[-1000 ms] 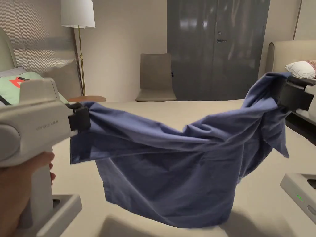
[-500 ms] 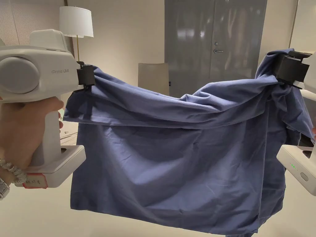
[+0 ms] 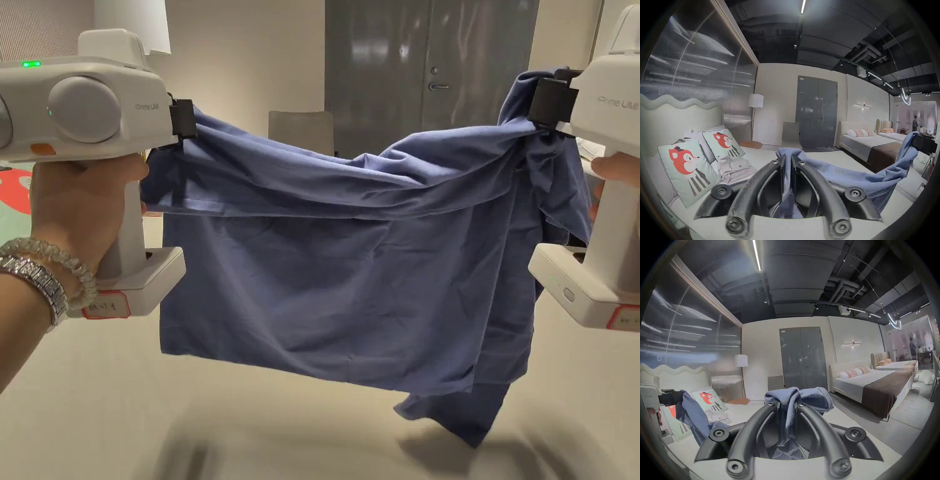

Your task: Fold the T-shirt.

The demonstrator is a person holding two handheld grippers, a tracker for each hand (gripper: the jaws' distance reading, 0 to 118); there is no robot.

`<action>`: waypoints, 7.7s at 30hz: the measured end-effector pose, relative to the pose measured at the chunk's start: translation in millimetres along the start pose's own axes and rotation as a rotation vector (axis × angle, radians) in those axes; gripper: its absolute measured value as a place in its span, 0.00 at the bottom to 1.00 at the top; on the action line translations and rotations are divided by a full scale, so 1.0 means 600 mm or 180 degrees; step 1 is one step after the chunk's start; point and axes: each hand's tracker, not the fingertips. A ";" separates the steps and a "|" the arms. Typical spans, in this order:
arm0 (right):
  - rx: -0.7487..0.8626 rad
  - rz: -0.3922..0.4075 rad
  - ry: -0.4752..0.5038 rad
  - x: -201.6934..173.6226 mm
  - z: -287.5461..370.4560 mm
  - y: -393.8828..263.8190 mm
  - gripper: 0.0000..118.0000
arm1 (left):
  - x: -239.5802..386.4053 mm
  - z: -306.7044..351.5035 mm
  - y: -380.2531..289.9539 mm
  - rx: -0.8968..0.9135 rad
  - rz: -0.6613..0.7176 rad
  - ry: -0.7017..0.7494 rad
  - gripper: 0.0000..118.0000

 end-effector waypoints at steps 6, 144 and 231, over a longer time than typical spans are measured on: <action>0.0056 0.0047 -0.0074 -0.009 -0.087 -0.001 0.12 | 0.004 -0.081 0.008 0.0143 -0.0031 0.0083 0.03; -0.3275 0.0133 -0.0562 0.072 -0.174 -0.577 0.58 | -0.152 -0.080 -0.511 -0.2281 0.0362 0.0169 0.00; 0.1004 0.0097 -0.0450 -0.020 -0.216 0.176 0.03 | -0.122 -0.198 0.186 0.0589 0.0449 0.0598 0.00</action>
